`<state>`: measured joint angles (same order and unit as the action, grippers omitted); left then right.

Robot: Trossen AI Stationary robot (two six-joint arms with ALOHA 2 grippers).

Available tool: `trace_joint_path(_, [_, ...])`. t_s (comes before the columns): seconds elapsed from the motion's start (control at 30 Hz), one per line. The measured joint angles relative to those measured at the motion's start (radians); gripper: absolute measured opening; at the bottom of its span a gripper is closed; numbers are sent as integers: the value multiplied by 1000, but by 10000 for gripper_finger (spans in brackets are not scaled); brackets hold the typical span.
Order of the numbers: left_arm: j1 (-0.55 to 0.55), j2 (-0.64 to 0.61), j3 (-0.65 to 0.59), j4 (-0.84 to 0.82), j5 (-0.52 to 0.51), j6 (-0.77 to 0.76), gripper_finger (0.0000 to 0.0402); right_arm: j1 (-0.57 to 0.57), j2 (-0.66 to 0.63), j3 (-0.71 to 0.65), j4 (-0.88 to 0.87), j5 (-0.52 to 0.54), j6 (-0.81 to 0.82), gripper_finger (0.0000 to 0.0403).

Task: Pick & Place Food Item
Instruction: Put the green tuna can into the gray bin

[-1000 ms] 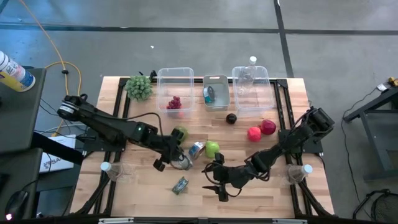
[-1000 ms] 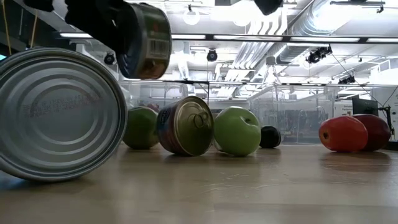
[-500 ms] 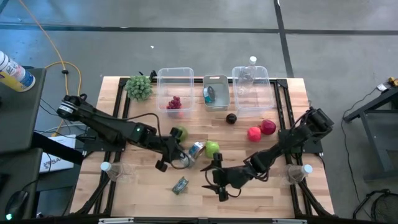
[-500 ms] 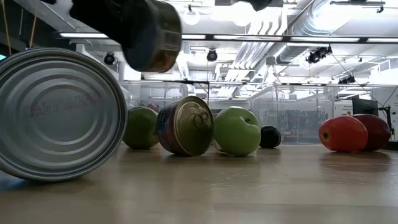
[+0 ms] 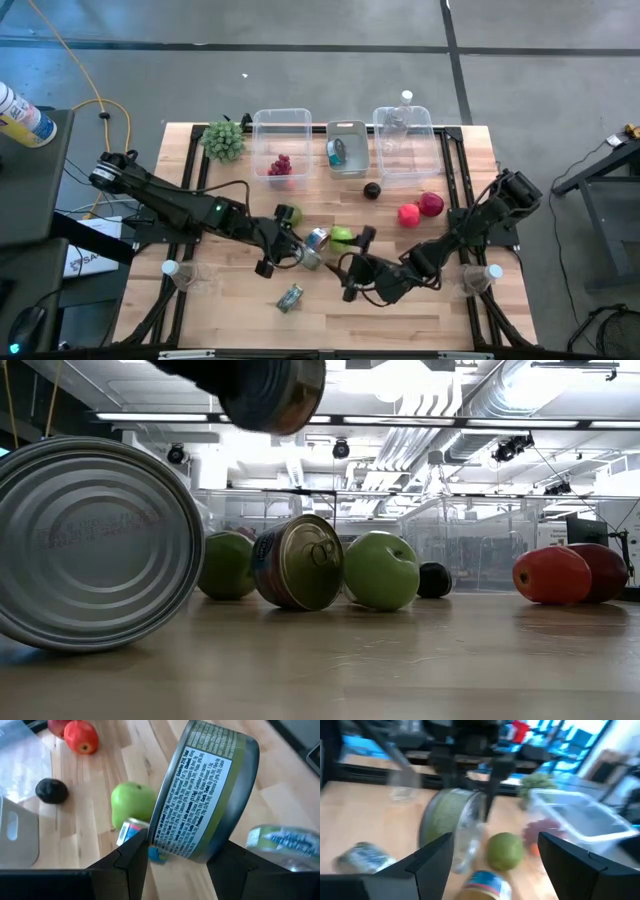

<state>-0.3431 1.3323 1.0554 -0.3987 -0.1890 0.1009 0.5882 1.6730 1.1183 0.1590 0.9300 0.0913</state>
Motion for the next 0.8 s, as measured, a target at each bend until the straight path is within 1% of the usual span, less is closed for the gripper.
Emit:
trace_joint_path(0.07, [-12,0,0,29,-10,-4,165,-13,0,0,10,-88,14,279])
trace_joint_path(0.1, [-17,0,0,46,-21,-4,165,-19,0,0,15,-119,14,279])
trace_joint_path(0.13, [-21,0,0,65,-33,-4,165,-25,0,0,17,-127,13,279])
trace_joint_path(0.3, [-18,0,0,79,-95,-12,165,-43,0,0,17,-118,-18,279])
trace_joint_path(0.37, [-8,0,0,81,-94,-21,165,-43,0,-2,33,-127,-42,279])
trace_joint_path(0.43, [2,0,0,101,-102,-36,165,-37,0,-2,46,-175,-44,279])
trace_joint_path(0.5, [9,-1,2,108,-105,-44,165,-34,0,-2,39,-198,-36,279])
trace_joint_path(0.7, [7,0,1,158,-104,-43,165,-67,17,-2,45,-181,-36,279])
trace_joint_path(0.8, [2,0,1,154,-106,-42,165,-93,15,-2,54,-177,-36,279])
